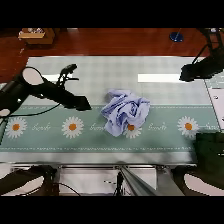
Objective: Fold the shirts.
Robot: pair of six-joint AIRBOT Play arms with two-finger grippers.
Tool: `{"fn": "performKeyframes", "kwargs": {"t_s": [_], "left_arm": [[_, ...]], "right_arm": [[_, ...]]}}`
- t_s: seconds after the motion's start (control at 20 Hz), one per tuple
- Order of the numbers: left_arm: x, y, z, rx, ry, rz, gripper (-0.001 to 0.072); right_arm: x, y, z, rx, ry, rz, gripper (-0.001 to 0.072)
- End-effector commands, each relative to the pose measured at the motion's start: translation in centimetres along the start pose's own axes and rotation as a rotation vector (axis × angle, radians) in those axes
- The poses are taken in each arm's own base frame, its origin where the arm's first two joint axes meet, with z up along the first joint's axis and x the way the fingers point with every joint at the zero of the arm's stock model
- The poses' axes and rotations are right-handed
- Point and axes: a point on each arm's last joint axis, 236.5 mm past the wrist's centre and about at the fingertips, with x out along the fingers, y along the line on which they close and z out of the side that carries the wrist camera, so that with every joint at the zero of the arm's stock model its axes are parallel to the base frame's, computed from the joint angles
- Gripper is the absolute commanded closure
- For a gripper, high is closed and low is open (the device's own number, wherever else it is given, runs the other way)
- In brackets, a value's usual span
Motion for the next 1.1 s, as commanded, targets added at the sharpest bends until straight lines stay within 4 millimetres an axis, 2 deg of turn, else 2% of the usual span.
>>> {"fn": "performKeyframes", "kwargs": {"t_s": [0.0, 0.2, 0.35, 0.55, 0.7, 0.85, 0.95, 1.05], "left_arm": [[3.8, -0.5, 0.8, 0.004, -0.037, -0.098, 0.0091], [7.3, 0.8, 0.9, 0.045, 0.0, -0.104, 0.0091], [7.8, 0.8, 2.4, 0.128, -0.019, -0.118, 0.0091], [8.6, 0.9, 4.6, 0.153, -0.027, -0.121, 0.0091], [9.8, -1.0, 4.8, 0.216, 0.011, -0.159, 0.0092], [11.0, -2.8, 4.0, 0.252, 0.064, -0.194, 0.0092], [10.9, -3.5, 3.3, 0.255, 0.089, -0.217, 0.0092], [10.6, -3.3, 3.2, 0.249, 0.093, -0.222, 0.0092]], "right_arm": [[1.2, 1.5, -0.8, -0.013, 0.045, 0.068, 0.0215], [2.8, 1.7, -3.2, -0.007, 0.129, 0.084, 0.0215], [3.7, 2.7, -4.3, 0.002, 0.169, 0.125, 0.0215], [4.0, 4.1, -4.6, 0.012, 0.174, 0.185, 0.0215], [4.0, 4.3, -4.7, 0.013, 0.179, 0.193, 0.0215], [3.9, 4.3, -4.8, 0.012, 0.183, 0.194, 0.0215], [3.9, 4.2, -4.8, 0.011, 0.185, 0.193, 0.0215], [4.0, 4.2, -4.8, 0.009, 0.184, 0.193, 0.0216]]}}
